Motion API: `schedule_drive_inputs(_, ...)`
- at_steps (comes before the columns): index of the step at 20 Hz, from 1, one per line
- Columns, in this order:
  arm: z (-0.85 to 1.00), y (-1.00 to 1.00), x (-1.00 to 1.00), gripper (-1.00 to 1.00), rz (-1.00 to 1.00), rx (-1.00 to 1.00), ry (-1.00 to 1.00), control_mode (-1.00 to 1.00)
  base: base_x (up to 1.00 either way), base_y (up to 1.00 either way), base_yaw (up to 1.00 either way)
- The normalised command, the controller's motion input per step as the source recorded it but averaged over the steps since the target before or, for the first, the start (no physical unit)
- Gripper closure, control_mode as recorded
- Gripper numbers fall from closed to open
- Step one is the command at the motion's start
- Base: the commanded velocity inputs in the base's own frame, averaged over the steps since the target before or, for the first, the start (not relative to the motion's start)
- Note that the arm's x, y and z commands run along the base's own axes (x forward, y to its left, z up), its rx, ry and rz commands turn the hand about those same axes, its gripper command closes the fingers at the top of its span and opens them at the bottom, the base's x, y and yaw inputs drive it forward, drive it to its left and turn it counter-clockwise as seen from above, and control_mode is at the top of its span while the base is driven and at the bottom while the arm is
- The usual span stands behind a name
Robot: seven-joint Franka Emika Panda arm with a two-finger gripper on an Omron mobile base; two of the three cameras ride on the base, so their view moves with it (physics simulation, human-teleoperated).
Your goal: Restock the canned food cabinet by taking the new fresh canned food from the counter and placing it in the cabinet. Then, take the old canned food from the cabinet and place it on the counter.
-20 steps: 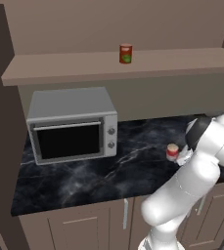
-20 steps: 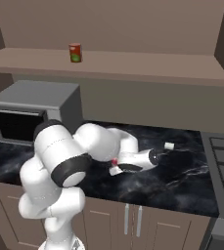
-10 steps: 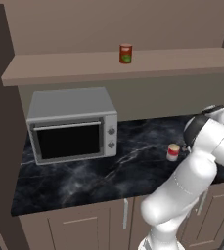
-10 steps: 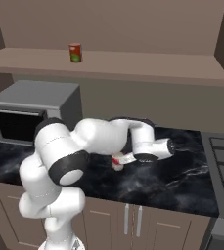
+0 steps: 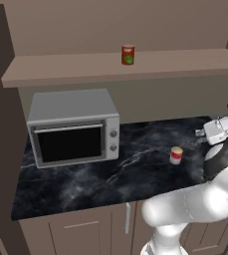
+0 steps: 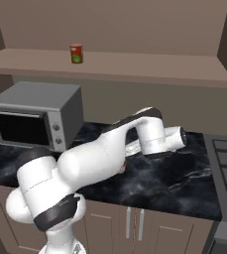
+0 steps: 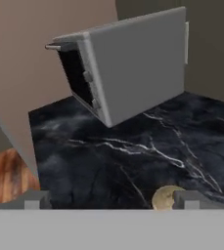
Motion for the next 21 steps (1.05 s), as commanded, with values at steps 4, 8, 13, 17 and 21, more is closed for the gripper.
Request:
schedule_drive_inputs(4, 0.13, 0.91, -1.00, -1.00, 0.03, 0.00, -0.20, -1.00, 0.00, 0.00, 0.00)
schedule_drive_inputs(8, 0.01, 1.00, -1.00, -1.00, 0.04, 0.00, -0.22, -1.00, 0.00, 0.00, 0.00)
schedule_drive_inputs(13, 0.00, 1.00, -1.00, -1.00, 0.00, 0.00, -0.27, -1.00, 0.00, 0.00, 0.00)
schedule_drive_inputs(17, 0.07, 1.00, -1.00, -1.00, 0.02, -0.05, -0.39, -1.00, 0.00, 0.00, 0.00)
schedule_drive_inputs(21, -0.04, 0.13, -0.27, -1.00, 0.04, -0.03, -0.26, -1.00, 0.00, 0.00, 0.00)
